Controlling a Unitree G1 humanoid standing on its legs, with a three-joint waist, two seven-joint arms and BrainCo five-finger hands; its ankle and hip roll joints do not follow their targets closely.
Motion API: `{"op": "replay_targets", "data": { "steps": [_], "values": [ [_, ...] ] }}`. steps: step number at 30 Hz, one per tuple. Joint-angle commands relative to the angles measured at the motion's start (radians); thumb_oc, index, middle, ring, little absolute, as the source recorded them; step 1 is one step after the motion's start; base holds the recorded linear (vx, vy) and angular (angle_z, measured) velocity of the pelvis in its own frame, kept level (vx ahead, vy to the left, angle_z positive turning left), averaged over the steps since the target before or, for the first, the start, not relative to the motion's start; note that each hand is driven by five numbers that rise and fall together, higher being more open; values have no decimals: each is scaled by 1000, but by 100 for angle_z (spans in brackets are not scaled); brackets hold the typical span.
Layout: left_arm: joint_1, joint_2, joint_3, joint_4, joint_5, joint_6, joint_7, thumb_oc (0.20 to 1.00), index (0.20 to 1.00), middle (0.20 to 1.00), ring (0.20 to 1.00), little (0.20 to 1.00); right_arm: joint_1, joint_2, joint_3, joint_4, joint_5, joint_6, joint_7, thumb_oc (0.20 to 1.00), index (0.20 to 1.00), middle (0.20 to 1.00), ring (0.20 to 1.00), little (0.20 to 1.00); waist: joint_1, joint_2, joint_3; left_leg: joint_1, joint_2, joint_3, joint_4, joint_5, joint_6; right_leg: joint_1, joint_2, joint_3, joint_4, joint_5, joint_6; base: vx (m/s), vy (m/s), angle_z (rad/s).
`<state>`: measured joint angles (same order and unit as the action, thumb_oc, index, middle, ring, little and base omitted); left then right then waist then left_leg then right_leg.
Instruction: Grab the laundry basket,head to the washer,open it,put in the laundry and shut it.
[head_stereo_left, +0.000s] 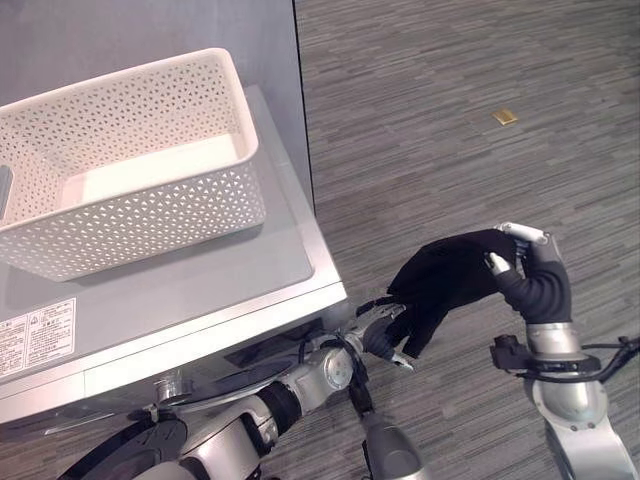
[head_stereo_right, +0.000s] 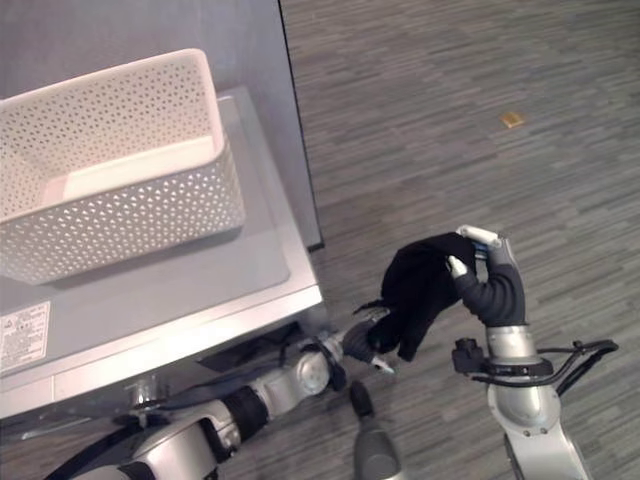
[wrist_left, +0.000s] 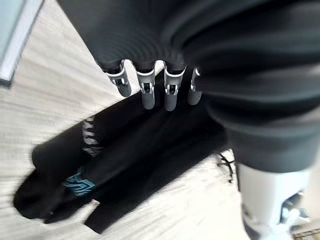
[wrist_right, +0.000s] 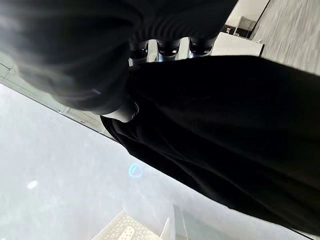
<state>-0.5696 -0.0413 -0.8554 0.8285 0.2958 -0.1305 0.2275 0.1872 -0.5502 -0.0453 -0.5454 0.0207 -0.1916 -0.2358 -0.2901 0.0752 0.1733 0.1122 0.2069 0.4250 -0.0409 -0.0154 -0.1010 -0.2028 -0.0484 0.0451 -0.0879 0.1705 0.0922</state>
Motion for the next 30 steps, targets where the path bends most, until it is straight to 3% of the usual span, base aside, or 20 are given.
{"op": "replay_targets", "data": {
  "steps": [1,6,13,19,24,30],
  "values": [
    [-77,-52,73,127,59,-18,98,1000,1000,1000,1000,1000,24,-32,19,-75,7,-84,-14,200,200,200,200,200,-27,-72,-110,0,135,-20,-37,222,-92,168,6,-42,5,-161,32,0,0,0],
    [-121,-62,119,236,91,1,124,1000,1000,1000,1000,1000,-35,-63,58,-67,19,-85,-4,200,200,200,200,200,-52,-72,-127,18,141,24,-40,237,-106,156,23,-7,3,-148,37,9,-8,-11],
    [-129,-101,129,242,28,-3,117,1000,1000,1000,1000,1000,-63,-52,68,-60,27,-80,-20,200,200,200,200,200,-56,-71,-139,24,150,52,-42,250,-113,141,33,12,1,-143,37,11,-32,-25],
    [-156,-191,132,242,-142,-3,95,1000,1000,1000,1000,1000,-95,-39,94,-60,18,-63,-48,200,200,200,200,200,-66,-67,-138,15,155,44,-43,261,-114,140,33,2,1,-145,32,2,-10,-2],
    [-111,-314,94,261,-407,11,-59,1000,1000,1000,1000,1000,-149,-25,127,-55,37,-23,-48,200,200,200,200,200,-78,-57,-130,15,155,38,-42,267,-116,149,30,-9,1,-150,26,8,0,3],
    [-66,-337,7,190,-539,-1,-139,1000,1000,1000,1000,1000,-203,-4,116,-34,68,-20,-66,200,200,200,200,200,-90,-49,-130,21,149,46,-43,252,-117,152,26,-6,1,-151,29,3,2,2]
  ]
}}
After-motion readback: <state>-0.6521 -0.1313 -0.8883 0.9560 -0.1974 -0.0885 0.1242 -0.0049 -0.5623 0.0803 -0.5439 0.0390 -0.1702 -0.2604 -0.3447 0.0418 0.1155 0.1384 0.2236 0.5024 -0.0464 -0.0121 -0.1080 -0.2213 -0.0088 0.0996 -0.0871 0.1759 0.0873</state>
